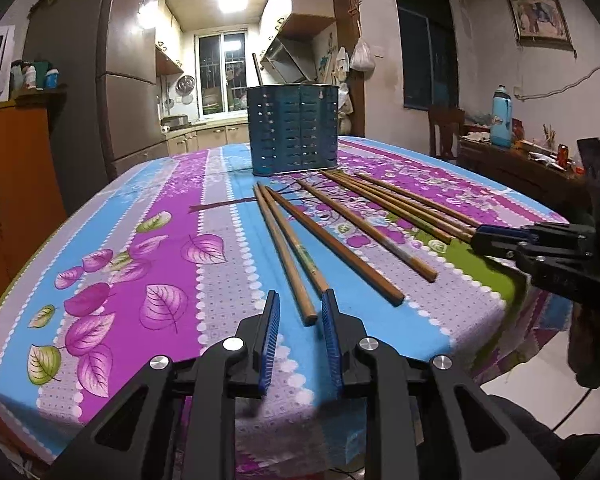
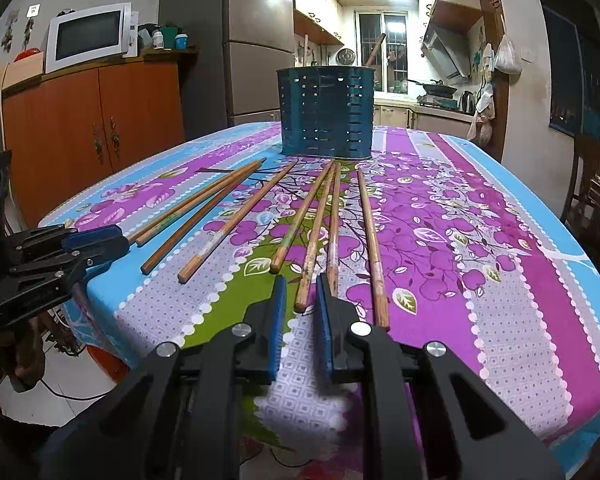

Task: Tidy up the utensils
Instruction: 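Bring both open tools back down to the loose chopsticks, then close the right tool on a chopstick while the left tool grasps another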

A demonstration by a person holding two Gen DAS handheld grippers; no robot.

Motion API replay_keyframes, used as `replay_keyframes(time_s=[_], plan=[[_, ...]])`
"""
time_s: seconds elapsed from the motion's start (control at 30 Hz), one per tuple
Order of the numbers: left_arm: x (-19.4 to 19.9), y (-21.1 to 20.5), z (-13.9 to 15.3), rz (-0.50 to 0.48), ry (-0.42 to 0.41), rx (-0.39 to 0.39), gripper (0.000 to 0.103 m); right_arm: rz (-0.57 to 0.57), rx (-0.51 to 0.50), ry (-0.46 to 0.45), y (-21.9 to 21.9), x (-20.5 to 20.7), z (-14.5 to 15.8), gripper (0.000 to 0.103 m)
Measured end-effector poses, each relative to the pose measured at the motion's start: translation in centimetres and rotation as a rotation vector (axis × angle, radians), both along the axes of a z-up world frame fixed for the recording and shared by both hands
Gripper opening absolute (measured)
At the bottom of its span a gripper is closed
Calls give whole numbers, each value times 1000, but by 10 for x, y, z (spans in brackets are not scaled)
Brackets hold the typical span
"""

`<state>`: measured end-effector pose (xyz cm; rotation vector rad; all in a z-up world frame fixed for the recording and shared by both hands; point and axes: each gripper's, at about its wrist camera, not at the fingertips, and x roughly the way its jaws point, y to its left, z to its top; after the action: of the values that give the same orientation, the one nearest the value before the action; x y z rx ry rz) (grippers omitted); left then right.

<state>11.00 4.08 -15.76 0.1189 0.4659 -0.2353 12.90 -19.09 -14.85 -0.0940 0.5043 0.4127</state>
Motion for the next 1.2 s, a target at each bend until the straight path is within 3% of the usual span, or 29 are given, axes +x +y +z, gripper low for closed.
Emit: replay_keyframes(time_s=[0.1, 0.8, 1.03, 1.2], plan=[[2, 3, 0, 12, -4, 0, 14, 0, 0, -6, 2, -2, -1, 10], [-5, -2, -10, 67, -112, -2, 11, -27, -37, -94, 11, -5, -8, 10], [-8, 3, 0, 79, -115, -26, 8, -40, -3, -112, 7, -7, -5, 6], [-18, 4, 24, 75, -167, -47, 8, -46, 15, -163, 0, -19, 20, 5]])
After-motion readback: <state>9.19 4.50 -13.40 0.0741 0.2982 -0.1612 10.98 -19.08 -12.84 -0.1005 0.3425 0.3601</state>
